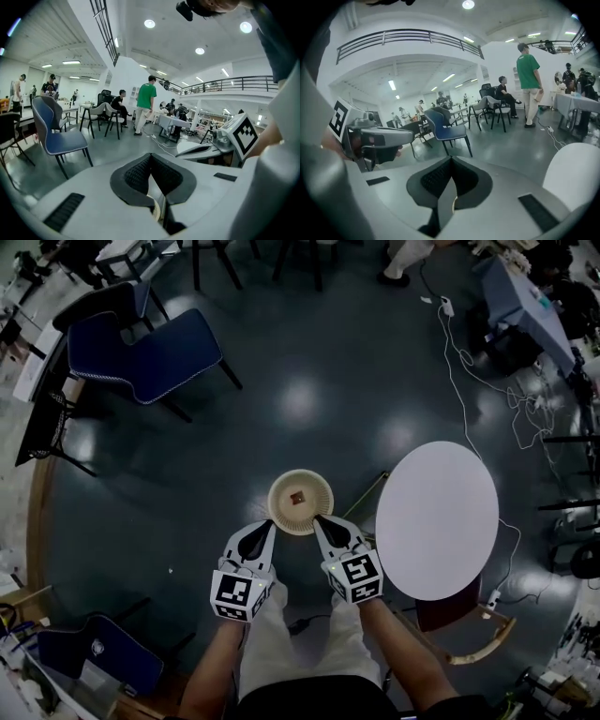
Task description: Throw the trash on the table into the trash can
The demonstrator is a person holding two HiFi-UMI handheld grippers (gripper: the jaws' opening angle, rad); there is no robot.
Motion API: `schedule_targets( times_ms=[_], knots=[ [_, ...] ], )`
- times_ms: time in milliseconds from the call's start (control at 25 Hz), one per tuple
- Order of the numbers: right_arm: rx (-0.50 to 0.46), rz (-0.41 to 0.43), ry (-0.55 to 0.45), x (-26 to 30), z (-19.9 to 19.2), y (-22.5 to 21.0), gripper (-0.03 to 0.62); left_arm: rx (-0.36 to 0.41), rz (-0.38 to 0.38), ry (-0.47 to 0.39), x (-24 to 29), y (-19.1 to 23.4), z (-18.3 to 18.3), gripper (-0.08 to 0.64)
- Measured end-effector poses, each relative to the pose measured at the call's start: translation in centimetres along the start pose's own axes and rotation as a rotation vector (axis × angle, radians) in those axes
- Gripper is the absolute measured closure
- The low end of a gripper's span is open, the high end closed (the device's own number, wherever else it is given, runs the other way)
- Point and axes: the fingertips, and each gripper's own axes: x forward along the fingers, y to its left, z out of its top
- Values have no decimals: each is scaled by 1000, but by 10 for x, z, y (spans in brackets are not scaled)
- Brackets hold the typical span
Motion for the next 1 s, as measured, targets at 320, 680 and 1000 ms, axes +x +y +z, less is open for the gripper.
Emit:
schedule_targets(
  times_ms=[320,680,1000],
  knots=[
    [-27,8,-65,-58,61,32,575,44,-19,-44,-42,-23,62,546],
    [-84,-29,-161,-92,136,91,575,117,-95,-96,-103,-34,114,546],
    [-118,-42,-242,-113,176,152,575,168,-102,-140,-172,-24,142,546]
  ],
)
